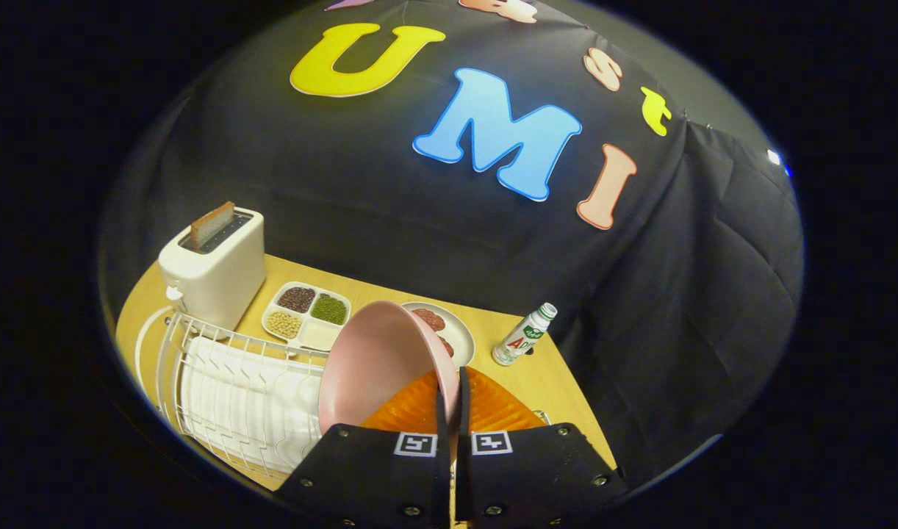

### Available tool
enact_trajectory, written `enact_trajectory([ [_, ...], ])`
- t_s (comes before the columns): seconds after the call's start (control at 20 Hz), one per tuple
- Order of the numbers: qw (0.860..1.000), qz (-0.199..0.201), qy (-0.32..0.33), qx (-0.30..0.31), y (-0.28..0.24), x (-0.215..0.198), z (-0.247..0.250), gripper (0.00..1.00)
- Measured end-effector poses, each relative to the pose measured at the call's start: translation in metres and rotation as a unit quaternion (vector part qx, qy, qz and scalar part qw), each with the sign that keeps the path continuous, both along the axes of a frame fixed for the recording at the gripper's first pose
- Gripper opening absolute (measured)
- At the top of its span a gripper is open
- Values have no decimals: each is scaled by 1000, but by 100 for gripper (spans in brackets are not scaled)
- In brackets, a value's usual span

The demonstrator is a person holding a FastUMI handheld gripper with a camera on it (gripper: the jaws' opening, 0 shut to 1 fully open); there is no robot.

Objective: Take the plate from the dish rack, then take the spoon from the basket and place it into the plate.

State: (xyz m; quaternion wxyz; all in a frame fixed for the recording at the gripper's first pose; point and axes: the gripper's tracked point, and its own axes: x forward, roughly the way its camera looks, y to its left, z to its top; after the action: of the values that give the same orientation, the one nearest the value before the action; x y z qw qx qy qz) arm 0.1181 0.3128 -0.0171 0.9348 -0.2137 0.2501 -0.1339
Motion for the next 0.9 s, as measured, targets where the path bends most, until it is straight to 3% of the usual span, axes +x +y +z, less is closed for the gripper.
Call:
enact_trajectory([
  [0.25, 996, -3, 12, 88, -53, -32, 19, 3],
  [0.4, 986, 6, 11, 166, -76, -51, 26, 3],
  [0.55, 958, 39, 35, 284, -81, -77, 14, 3],
  [0.65, 942, 40, 45, 329, -95, -96, 4, 3],
  [0.9, 936, 87, 63, 336, -125, -145, -34, 3],
])
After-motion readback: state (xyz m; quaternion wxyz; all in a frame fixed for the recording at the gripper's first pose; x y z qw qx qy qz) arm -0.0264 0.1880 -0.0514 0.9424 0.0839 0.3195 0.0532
